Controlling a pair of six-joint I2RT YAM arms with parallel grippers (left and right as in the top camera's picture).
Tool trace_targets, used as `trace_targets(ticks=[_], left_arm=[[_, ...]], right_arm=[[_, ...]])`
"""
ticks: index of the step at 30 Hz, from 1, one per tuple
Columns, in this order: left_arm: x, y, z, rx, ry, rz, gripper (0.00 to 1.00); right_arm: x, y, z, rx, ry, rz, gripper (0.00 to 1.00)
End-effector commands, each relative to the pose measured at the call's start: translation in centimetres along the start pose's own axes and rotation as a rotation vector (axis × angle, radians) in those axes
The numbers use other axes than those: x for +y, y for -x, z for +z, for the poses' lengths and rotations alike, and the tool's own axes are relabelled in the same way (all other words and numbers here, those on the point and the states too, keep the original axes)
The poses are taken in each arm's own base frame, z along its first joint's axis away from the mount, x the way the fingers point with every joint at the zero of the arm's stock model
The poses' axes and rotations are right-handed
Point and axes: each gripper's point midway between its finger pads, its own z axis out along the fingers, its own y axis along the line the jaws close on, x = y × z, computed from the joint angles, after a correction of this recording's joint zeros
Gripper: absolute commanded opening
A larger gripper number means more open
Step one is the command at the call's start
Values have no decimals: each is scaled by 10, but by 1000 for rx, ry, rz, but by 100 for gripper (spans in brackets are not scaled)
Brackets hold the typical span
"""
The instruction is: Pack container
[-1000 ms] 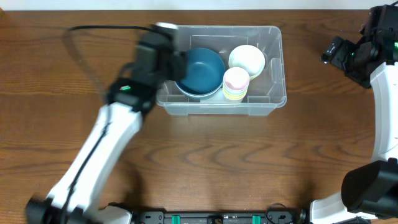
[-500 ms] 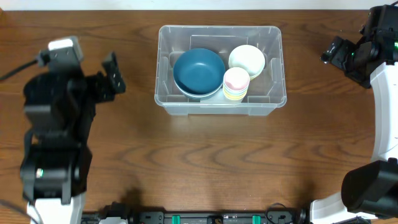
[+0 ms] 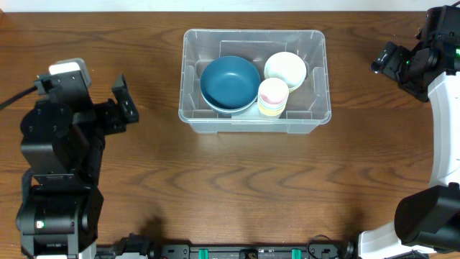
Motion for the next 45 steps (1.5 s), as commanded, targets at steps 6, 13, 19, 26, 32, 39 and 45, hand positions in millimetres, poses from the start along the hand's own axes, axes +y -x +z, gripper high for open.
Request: trace_targets(ticks=[6, 13, 19, 26, 32, 39, 45], left_arm=[[16, -25, -62, 26, 34, 36, 98], [20, -35, -128, -119, -13, -47, 98], [10, -60, -111, -229, -92, -61, 98], [-10, -87, -58, -489, -204, -87, 98], [-5, -108, -34, -663, -189, -122, 98], [-1, -161, 3, -508, -144, -104, 98], [8, -206, 26, -332, -80, -77, 98]], right_arm=[[-1, 4, 0, -8, -6, 12, 99], [-1, 4, 0, -8, -6, 12, 99], [-1, 4, 0, -8, -6, 12, 99], [-1, 4, 0, -8, -6, 12, 99], [-1, 4, 0, -8, -6, 12, 99], [-1, 4, 0, -8, -6, 12, 99], [-1, 4, 0, -8, -6, 12, 99]])
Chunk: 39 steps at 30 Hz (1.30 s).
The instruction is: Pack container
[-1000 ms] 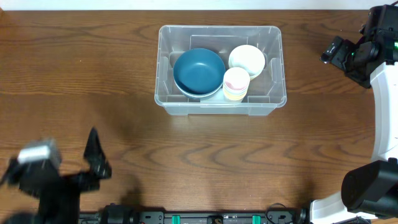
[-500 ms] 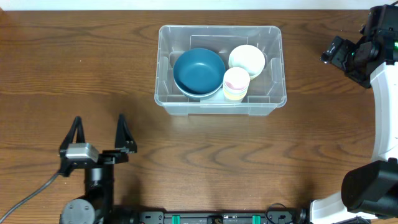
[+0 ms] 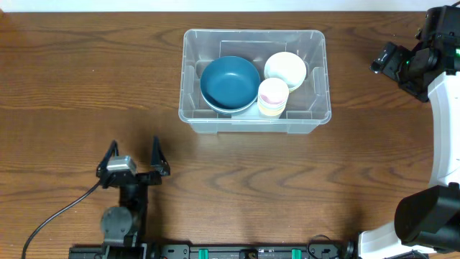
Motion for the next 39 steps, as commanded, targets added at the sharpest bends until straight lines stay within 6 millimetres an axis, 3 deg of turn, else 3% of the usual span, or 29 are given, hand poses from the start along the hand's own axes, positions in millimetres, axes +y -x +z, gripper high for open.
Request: trace_targets(ticks=[1, 4, 37, 39], left_arm=[[11, -14, -1, 50, 58, 7, 98], [13, -41, -4, 163, 63, 28, 98], [12, -41, -4, 164, 58, 30, 98], [12, -41, -4, 164, 58, 30, 98]], right_arm=[[-1, 4, 0, -8, -6, 12, 99], [-1, 4, 0, -8, -6, 12, 99], [-1, 4, 0, -8, -6, 11, 99], [1, 5, -8, -25, 3, 9, 99]])
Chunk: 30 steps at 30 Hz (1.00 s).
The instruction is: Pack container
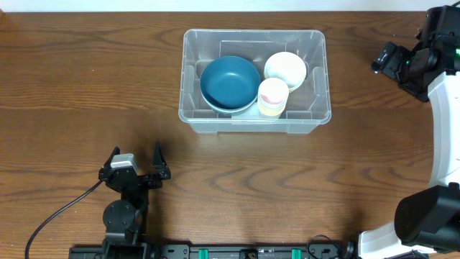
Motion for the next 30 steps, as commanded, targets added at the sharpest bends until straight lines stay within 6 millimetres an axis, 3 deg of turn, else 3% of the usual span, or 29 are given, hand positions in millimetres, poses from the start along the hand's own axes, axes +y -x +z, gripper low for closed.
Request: trace_targets(ticks=[1, 3, 7, 10, 14, 16, 20, 25, 30], left_arm=[[5, -17, 1, 51, 23, 13, 98], [5, -17, 1, 51, 23, 13, 98], [5, -17, 1, 51, 23, 13, 98], [5, -18, 1, 51, 24, 13, 98], [5, -18, 1, 51, 24, 13, 98], [5, -17, 1, 51, 23, 13, 98], [5, -17, 1, 51, 23, 13, 98], [5, -17, 1, 51, 23, 13, 98], [5, -17, 1, 51, 23, 13, 98]], right_arm=[[2, 5, -14, -38, 10, 6, 99], [8, 6, -28, -68, 31, -3, 99], [30, -2, -77, -161, 111, -55, 99], [33, -11, -110, -262, 91, -135, 99], [30, -48, -138, -312, 115, -197, 99], [23, -73, -142, -314, 130, -223, 99], [2, -101, -140, -400, 171, -216, 99], [-7, -112, -136, -647, 295, -187, 99], [-3, -130, -123, -832, 427, -260, 99]])
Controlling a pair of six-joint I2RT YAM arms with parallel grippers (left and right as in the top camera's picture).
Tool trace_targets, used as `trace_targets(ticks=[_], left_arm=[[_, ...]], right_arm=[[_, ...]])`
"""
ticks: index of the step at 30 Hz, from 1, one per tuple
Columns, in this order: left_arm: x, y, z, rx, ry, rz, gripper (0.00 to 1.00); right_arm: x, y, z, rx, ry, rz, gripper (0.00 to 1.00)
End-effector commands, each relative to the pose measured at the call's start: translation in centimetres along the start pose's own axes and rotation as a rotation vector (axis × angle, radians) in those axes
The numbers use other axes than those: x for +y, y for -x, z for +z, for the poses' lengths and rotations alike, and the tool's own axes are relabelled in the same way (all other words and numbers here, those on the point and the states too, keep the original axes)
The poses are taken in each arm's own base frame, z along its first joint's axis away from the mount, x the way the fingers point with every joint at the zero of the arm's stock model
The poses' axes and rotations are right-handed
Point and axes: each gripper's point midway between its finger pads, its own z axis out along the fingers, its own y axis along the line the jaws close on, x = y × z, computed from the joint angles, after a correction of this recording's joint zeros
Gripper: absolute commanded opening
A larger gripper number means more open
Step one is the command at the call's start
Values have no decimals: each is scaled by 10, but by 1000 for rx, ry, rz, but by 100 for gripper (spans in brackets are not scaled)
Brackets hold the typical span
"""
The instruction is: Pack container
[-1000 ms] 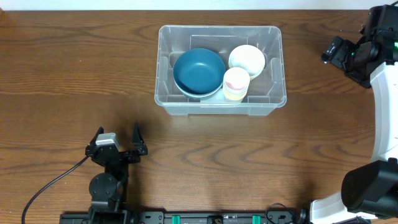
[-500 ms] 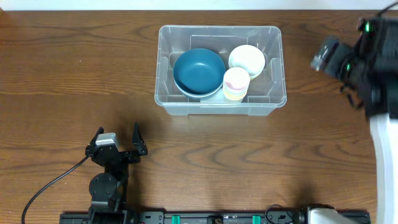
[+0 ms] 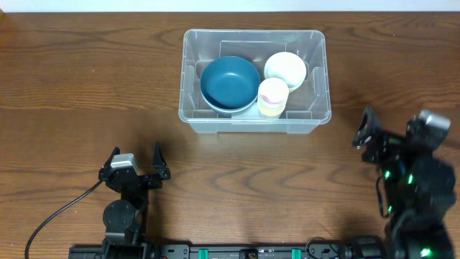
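A clear plastic container (image 3: 316, 115) stands at the back middle of the table. Inside it are a blue bowl (image 3: 230, 83) on the left, a white bowl (image 3: 285, 69) at the back right and a stack of pink and yellow cups (image 3: 272, 96) in front of the white bowl. My left gripper (image 3: 135, 160) sits low near the table's front edge, left of the container, open and empty. My right gripper (image 3: 375, 137) is at the front right, below the container's right corner. Its jaws look open with nothing in them.
The left arm's base (image 3: 121, 216) and its black cable (image 3: 57, 212) lie along the front left edge. The right arm's body (image 3: 417, 187) fills the front right corner. Bare wood surrounds the container.
The right arm has come down from the far right back corner to the front right. The left arm and everything in the container are unchanged.
At first the left arm stood raised at the table's left, with the right gripper at the back right corner. The left arm was then folded low at the front edge and stayed there. Now the right arm is also at the front. The container's contents never changed.
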Motion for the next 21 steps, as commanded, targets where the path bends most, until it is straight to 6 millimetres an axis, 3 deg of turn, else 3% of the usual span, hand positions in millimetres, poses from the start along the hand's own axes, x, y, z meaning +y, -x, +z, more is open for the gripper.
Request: trace_targets(ticks=[1, 10, 21], left_arm=[[5, -18, 1, 48, 23, 10, 98], [5, -18, 1, 48, 23, 10, 98], [5, -18, 1, 48, 23, 10, 98]], right_arm=[[3, -29, 0, -35, 77, -83, 99], [0, -70, -8, -214, 195, -102, 99], [-18, -126, 9, -108, 168, -165, 99]])
